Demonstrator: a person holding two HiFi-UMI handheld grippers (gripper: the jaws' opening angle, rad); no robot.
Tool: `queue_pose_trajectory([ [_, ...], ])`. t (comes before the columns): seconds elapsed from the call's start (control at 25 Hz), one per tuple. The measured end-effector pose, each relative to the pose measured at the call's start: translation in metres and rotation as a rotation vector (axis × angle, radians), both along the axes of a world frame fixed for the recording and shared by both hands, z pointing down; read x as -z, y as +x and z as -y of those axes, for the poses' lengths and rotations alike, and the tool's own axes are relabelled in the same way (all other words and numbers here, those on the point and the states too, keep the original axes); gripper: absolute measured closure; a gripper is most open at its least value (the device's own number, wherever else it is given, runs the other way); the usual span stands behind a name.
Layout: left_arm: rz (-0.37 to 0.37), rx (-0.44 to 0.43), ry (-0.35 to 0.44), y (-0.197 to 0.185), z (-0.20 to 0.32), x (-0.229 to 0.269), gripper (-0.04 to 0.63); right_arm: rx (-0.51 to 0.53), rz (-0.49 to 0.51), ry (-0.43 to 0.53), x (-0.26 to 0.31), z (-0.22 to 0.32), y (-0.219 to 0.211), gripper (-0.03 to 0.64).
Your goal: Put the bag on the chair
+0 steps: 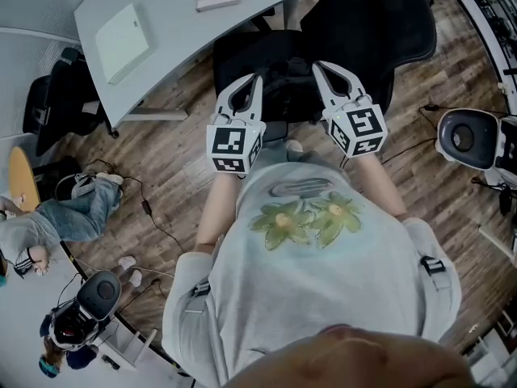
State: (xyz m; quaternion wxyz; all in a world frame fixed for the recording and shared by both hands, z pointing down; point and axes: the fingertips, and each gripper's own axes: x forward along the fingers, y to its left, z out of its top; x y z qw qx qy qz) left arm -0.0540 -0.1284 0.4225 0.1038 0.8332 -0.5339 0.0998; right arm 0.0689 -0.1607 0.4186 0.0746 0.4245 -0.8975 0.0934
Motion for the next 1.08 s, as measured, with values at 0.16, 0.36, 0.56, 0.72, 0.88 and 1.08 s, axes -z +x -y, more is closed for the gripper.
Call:
queue_pose_trajectory([
  [0.16,0.007,-0.004,0.001,0.001,-0.002,0.002,0.578,0.025,-0.021,0.008,-0.003,-0.006,-0.003,0.611],
  [0.36,0.013,-0.001,-0.009,-0.001,-0.003,-0.001,0.578,0.044,-0.031,-0.001,-0.007,-0.008,-0.007,0.611],
  [0.56,0.016,0.003,-0.02,-0.008,-0.002,-0.005,0.578,0.05,-0.047,-0.011,-0.011,-0.008,-0.013,0.611],
  [0.72,0.006,0.006,-0.029,-0.014,0.002,-0.007,0.578,0.049,-0.058,-0.016,-0.014,-0.004,-0.017,0.611],
  [0.88,0.0,0.004,-0.034,-0.021,0.004,-0.01,0.578,0.035,-0.068,-0.022,-0.016,-0.003,-0.018,0.611],
  [1.08,-0.034,0.006,-0.05,-0.03,0.006,-0.014,0.578,0.018,-0.066,-0.031,-0.017,0.0,-0.02,0.611],
])
